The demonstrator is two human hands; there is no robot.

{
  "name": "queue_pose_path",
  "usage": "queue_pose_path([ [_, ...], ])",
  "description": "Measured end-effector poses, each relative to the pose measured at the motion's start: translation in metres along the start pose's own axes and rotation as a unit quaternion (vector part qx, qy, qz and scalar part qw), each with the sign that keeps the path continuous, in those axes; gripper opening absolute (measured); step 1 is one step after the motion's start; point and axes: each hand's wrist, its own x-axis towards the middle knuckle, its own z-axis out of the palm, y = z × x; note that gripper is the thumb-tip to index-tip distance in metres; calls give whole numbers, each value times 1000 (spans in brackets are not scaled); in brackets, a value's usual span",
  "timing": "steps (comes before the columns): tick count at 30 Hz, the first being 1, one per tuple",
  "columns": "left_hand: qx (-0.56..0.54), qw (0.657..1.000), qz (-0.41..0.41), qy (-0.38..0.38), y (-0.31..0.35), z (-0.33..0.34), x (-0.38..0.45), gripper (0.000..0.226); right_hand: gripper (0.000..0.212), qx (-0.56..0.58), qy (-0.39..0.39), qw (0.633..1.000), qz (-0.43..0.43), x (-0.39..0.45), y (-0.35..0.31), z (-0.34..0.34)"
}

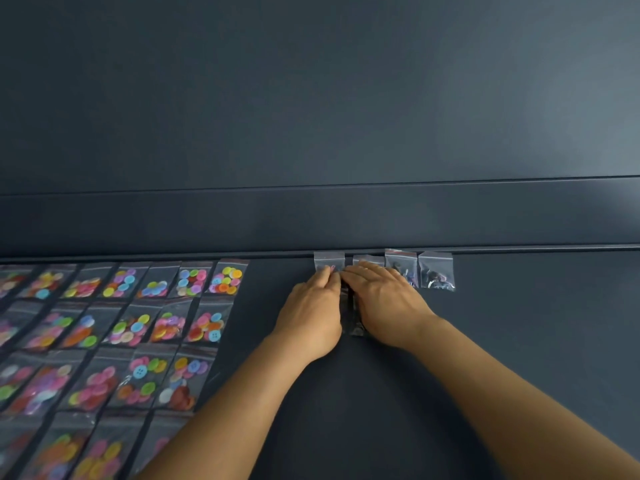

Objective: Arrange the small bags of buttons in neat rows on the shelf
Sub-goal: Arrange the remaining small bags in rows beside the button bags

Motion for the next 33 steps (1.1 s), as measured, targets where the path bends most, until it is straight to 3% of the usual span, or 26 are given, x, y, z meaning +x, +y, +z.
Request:
queue_pose_path([
  [9,-43,999,-3,-22,-7,-10,2,77,51,31,45,998,-9,0,-7,-7],
  [16,-20,996,-27,77,-34,-28,-43,60,50,28,50,998,-16,2,-53,-16],
  [23,-20,982,-108,155,-108,-50,-121,64,63,26,30,997,-60,7,-151,-21],
  [33,-17,967,-164,196,-269,-79,-268,63,62,44,21,990,-131,17,-366,11],
])
